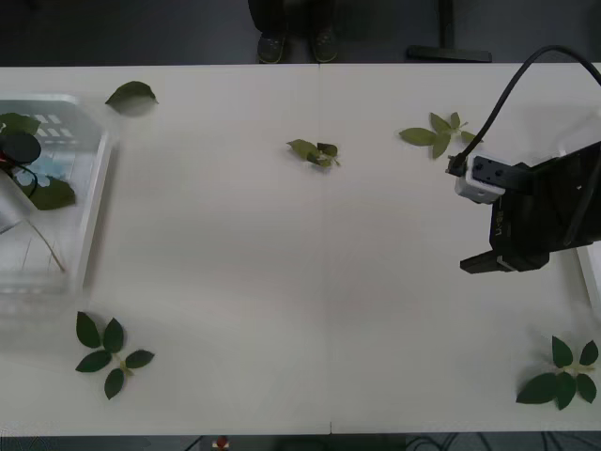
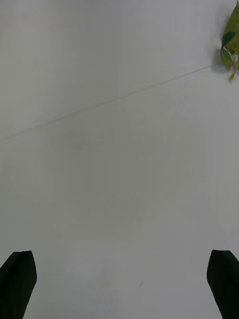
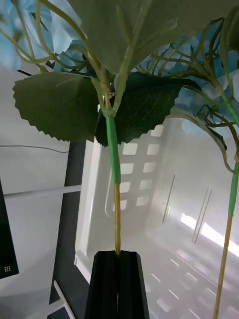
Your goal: Place the red flowers into the right box and the blue flowers into the left box. If a person shows an open palm, hand one flower to the person first, then continue sorting.
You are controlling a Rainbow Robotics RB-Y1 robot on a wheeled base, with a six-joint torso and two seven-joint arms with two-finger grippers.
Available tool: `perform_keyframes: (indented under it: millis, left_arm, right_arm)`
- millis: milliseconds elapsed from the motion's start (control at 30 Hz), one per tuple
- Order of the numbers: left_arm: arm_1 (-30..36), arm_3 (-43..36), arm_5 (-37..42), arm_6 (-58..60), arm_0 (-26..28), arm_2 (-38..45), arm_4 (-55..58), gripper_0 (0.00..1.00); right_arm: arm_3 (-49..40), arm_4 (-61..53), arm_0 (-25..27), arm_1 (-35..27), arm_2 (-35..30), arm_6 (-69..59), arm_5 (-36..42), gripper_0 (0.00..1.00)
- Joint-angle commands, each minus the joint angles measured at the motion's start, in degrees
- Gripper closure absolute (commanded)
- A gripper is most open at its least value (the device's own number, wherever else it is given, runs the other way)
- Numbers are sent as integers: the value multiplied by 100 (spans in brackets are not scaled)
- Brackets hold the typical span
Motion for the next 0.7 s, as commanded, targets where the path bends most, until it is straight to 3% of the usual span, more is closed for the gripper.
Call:
perform_keyframes:
  millis: [33,233,333,367,400,433,700]
  left_arm:
    - [-106,42,40,5,-3,140,-100,100]
    - [-150,-46,268,-48,-3,166,-346,99]
    - [-150,-46,268,-48,-3,166,-346,42]
    - [-150,-46,268,-48,-3,166,-346,28]
    - [-150,-46,268,-48,-3,166,-346,4]
    - [-150,-46,268,-48,-3,166,-346,0]
    - [-150,-46,268,-48,-3,166,-346,0]
  right_arm:
    - [-132,-3,-107,-1,-88,121,-2,0]
    - [-132,-3,-107,-1,-88,121,-2,0]
    - [-132,-3,-107,-1,-88,121,-2,0]
    - [-132,-3,-107,-1,-88,121,-2,0]
    - [-132,-3,-107,-1,-88,121,-2,0]
    - [-132,-3,-107,-1,-88,121,-2,0]
    - [-132,-3,-107,-1,-88,121,-2,0]
